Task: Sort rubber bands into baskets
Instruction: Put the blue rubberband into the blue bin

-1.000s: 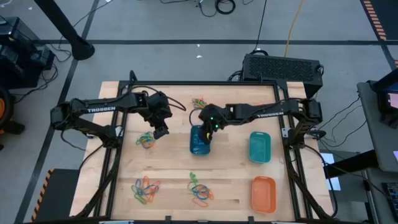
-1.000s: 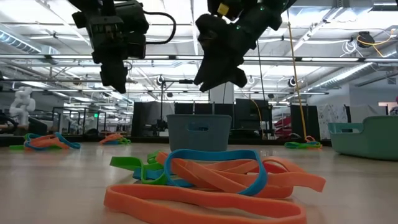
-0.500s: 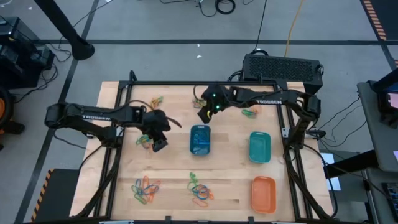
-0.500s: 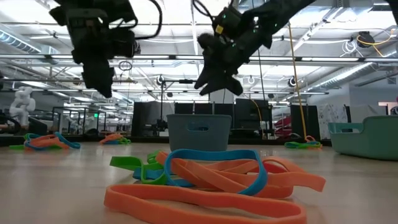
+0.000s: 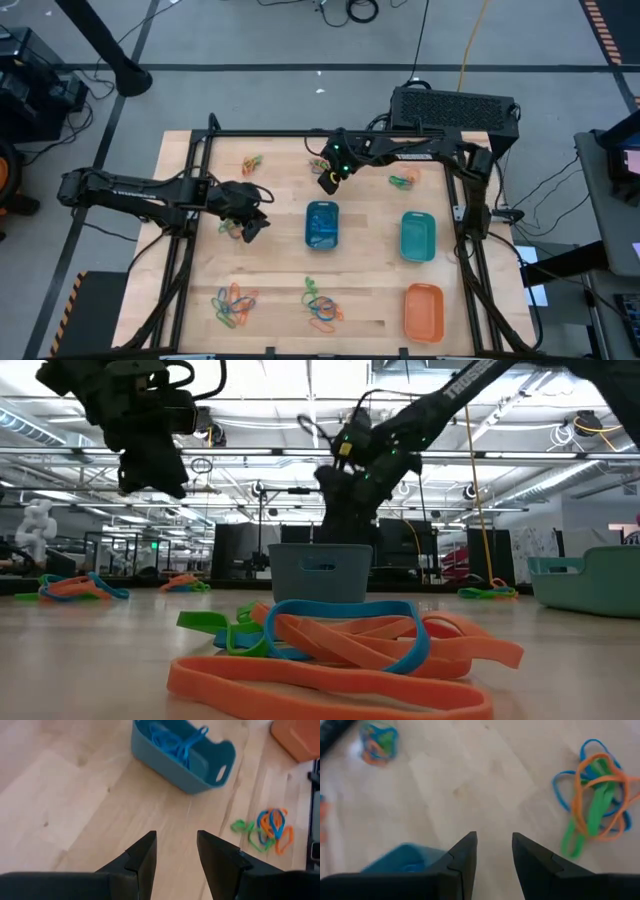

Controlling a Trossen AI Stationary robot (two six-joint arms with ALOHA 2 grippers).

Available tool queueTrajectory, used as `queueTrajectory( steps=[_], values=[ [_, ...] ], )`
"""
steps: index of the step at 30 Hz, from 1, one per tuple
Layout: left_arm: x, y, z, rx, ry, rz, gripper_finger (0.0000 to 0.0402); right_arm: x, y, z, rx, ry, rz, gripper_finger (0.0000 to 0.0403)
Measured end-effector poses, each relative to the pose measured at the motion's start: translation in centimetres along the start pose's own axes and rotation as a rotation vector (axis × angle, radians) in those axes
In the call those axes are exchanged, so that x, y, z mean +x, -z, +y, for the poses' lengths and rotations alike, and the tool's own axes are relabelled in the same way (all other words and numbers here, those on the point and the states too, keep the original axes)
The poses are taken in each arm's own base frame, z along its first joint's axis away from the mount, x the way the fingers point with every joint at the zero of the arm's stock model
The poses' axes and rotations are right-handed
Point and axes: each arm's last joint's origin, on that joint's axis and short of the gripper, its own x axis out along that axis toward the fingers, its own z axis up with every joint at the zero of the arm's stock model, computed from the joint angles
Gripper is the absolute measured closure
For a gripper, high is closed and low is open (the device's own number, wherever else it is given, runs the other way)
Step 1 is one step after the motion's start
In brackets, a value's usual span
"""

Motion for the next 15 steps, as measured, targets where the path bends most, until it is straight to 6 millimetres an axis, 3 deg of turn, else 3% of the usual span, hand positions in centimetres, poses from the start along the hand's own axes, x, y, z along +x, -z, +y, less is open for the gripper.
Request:
queueTrajectory(
  steps=[7, 15],
  values=[
    [0.0, -0.4, -0.2, 0.001, 0.013, -0.049, 0.0253, 1.4, -2.8, -0.1, -0.115, 0.023, 0.048, 0.0287],
    [0.0, -0.7, -0.3, -0.022, 0.003, -0.086, 0.0253, 4.2, -4.4, -1.1, -0.068, 0.16, 0.217, 0.0287]
  ],
)
